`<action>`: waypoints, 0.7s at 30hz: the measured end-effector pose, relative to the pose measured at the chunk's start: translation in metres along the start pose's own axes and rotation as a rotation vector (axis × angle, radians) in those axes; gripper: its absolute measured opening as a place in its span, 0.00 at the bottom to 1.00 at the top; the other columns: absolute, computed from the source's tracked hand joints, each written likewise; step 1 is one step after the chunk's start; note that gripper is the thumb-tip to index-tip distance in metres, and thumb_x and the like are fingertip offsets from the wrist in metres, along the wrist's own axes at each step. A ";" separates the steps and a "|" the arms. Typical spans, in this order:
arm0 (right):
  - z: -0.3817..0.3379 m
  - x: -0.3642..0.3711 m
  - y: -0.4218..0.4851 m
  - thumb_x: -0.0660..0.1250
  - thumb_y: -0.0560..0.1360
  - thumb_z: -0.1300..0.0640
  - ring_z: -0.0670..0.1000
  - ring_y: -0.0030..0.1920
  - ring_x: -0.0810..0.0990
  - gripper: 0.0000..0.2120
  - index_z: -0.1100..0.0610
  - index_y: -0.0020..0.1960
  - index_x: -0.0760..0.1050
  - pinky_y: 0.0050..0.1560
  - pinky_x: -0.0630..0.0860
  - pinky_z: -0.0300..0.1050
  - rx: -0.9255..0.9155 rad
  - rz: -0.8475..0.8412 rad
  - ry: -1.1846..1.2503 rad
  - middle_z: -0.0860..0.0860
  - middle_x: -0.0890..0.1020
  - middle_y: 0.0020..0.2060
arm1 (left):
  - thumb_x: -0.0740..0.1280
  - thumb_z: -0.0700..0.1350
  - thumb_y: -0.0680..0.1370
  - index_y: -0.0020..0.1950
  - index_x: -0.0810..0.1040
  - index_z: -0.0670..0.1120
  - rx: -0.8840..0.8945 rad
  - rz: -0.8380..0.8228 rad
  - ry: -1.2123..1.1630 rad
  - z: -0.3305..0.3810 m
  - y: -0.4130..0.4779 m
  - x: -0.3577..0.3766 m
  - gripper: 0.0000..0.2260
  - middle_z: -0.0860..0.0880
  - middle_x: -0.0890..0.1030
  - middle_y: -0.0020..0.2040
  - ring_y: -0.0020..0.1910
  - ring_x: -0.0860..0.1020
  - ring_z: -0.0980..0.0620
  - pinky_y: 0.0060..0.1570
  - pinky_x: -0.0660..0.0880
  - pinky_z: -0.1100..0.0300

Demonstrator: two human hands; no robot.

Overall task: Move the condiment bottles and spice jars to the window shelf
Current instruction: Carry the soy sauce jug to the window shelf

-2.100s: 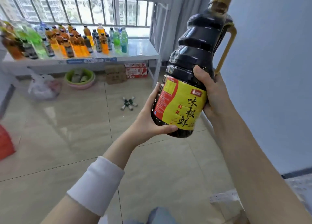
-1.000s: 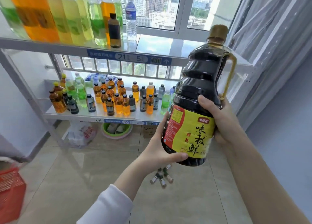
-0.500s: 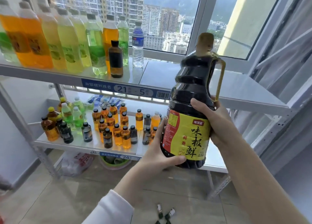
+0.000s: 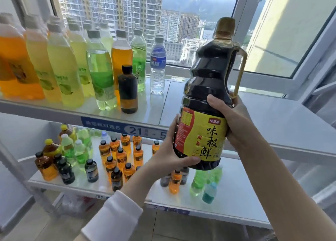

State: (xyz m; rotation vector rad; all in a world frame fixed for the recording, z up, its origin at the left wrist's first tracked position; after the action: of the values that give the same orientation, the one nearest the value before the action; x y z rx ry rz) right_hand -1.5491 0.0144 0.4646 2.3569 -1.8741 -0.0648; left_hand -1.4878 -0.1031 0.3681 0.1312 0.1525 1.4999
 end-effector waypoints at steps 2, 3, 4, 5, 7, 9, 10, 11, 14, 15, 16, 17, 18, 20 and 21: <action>-0.003 0.009 0.024 0.76 0.57 0.48 0.50 0.43 0.85 0.39 0.54 0.65 0.67 0.41 0.79 0.44 -0.009 0.008 0.008 0.51 0.82 0.51 | 0.77 0.43 0.66 0.75 0.45 0.57 -0.001 -0.032 0.034 0.003 0.024 -0.018 0.50 0.53 0.71 0.66 0.60 0.75 0.61 0.56 0.75 0.63; -0.003 0.013 0.035 0.75 0.57 0.49 0.50 0.43 0.85 0.39 0.54 0.65 0.67 0.41 0.79 0.44 -0.012 0.014 0.010 0.51 0.82 0.51 | 0.77 0.45 0.66 0.75 0.45 0.57 -0.005 -0.054 0.051 0.004 0.035 -0.025 0.50 0.52 0.70 0.67 0.62 0.75 0.59 0.59 0.74 0.59; -0.004 0.015 0.045 0.75 0.57 0.49 0.50 0.44 0.84 0.39 0.54 0.65 0.66 0.41 0.79 0.43 -0.016 0.020 0.006 0.51 0.82 0.51 | 0.77 0.44 0.66 0.75 0.45 0.57 -0.010 -0.073 0.067 0.005 0.046 -0.031 0.51 0.51 0.70 0.68 0.62 0.75 0.58 0.60 0.74 0.57; -0.004 0.018 0.054 0.75 0.56 0.49 0.50 0.45 0.84 0.40 0.54 0.65 0.66 0.42 0.79 0.44 -0.020 0.026 -0.006 0.51 0.82 0.51 | 0.77 0.43 0.66 0.75 0.45 0.57 -0.015 -0.094 0.082 0.006 0.057 -0.036 0.51 0.50 0.70 0.67 0.61 0.75 0.58 0.59 0.74 0.58; -0.004 0.022 0.071 0.76 0.56 0.48 0.51 0.48 0.83 0.41 0.53 0.65 0.66 0.46 0.80 0.45 -0.037 0.035 -0.034 0.51 0.81 0.52 | 0.77 0.39 0.66 0.75 0.44 0.55 -0.023 -0.131 0.103 0.006 0.076 -0.043 0.51 0.49 0.71 0.67 0.60 0.76 0.59 0.57 0.75 0.60; -0.004 0.027 0.085 0.78 0.54 0.48 0.51 0.50 0.83 0.42 0.52 0.65 0.66 0.50 0.79 0.46 -0.066 0.035 -0.067 0.50 0.81 0.53 | 0.76 0.37 0.66 0.75 0.42 0.53 -0.035 -0.155 0.137 0.003 0.093 -0.050 0.52 0.52 0.71 0.65 0.59 0.75 0.62 0.56 0.75 0.63; -0.004 0.029 0.091 0.78 0.52 0.47 0.51 0.51 0.82 0.44 0.52 0.65 0.66 0.52 0.79 0.48 -0.080 0.034 -0.085 0.50 0.81 0.53 | 0.76 0.37 0.66 0.75 0.41 0.52 -0.040 -0.162 0.154 0.001 0.101 -0.053 0.52 0.54 0.71 0.64 0.59 0.75 0.63 0.56 0.75 0.64; -0.003 0.031 0.097 0.78 0.51 0.46 0.50 0.51 0.82 0.45 0.52 0.65 0.66 0.54 0.79 0.49 -0.093 0.031 -0.101 0.49 0.81 0.53 | 0.77 0.37 0.65 0.75 0.40 0.52 -0.046 -0.169 0.167 -0.001 0.107 -0.057 0.53 0.56 0.71 0.62 0.58 0.75 0.64 0.56 0.75 0.64; 0.002 0.036 0.111 0.77 0.49 0.43 0.49 0.53 0.82 0.47 0.51 0.66 0.66 0.57 0.77 0.52 -0.129 0.022 -0.142 0.49 0.81 0.55 | 0.77 0.38 0.65 0.74 0.39 0.52 -0.062 -0.183 0.197 -0.008 0.123 -0.067 0.54 0.56 0.71 0.62 0.59 0.75 0.64 0.60 0.74 0.59; 0.005 0.038 0.114 0.77 0.49 0.42 0.49 0.54 0.81 0.48 0.51 0.67 0.65 0.58 0.77 0.53 -0.138 0.019 -0.156 0.49 0.80 0.56 | 0.77 0.38 0.64 0.74 0.39 0.52 -0.058 -0.188 0.218 -0.010 0.128 -0.069 0.54 0.56 0.70 0.63 0.60 0.74 0.63 0.61 0.73 0.58; 0.008 0.039 0.118 0.77 0.49 0.42 0.50 0.56 0.80 0.49 0.51 0.67 0.65 0.59 0.76 0.54 -0.147 0.016 -0.166 0.50 0.79 0.58 | 0.78 0.38 0.64 0.74 0.39 0.51 -0.051 -0.189 0.242 -0.012 0.132 -0.072 0.54 0.55 0.70 0.63 0.61 0.73 0.63 0.62 0.73 0.58; 0.011 0.040 0.121 0.77 0.49 0.42 0.50 0.56 0.80 0.49 0.52 0.68 0.65 0.59 0.76 0.54 -0.153 0.014 -0.170 0.50 0.79 0.58 | 0.78 0.38 0.64 0.74 0.39 0.50 -0.046 -0.187 0.261 -0.014 0.135 -0.075 0.55 0.54 0.69 0.63 0.61 0.73 0.63 0.62 0.72 0.58; 0.014 0.040 0.124 0.77 0.49 0.42 0.50 0.56 0.80 0.50 0.52 0.68 0.65 0.59 0.76 0.54 -0.160 0.014 -0.170 0.50 0.79 0.59 | 0.78 0.38 0.64 0.74 0.39 0.49 -0.046 -0.182 0.272 -0.017 0.138 -0.077 0.55 0.52 0.69 0.64 0.62 0.73 0.63 0.62 0.72 0.59; 0.018 0.042 0.129 0.76 0.49 0.43 0.48 0.56 0.80 0.49 0.52 0.67 0.65 0.59 0.76 0.53 -0.174 0.012 -0.168 0.49 0.78 0.58 | 0.78 0.37 0.63 0.74 0.38 0.48 -0.046 -0.172 0.277 -0.020 0.144 -0.081 0.55 0.49 0.68 0.66 0.62 0.72 0.63 0.62 0.72 0.60; 0.019 0.043 0.132 0.76 0.49 0.43 0.48 0.57 0.79 0.48 0.52 0.67 0.65 0.59 0.76 0.53 -0.180 0.008 -0.165 0.49 0.78 0.59 | 0.78 0.37 0.63 0.74 0.37 0.48 -0.043 -0.168 0.283 -0.021 0.146 -0.083 0.56 0.48 0.67 0.66 0.62 0.71 0.63 0.62 0.72 0.61</action>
State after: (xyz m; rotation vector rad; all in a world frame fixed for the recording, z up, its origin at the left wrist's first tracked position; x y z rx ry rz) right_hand -1.6689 -0.0574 0.4647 2.2832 -1.8589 -0.4216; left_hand -1.6403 -0.1764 0.3756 -0.1276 0.3498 1.3475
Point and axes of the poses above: each hand's wrist, its own y-axis towards the middle knuckle, its own x-axis out of the palm, z = x × y, the point moved 10 cm from there along y, towards the middle knuckle
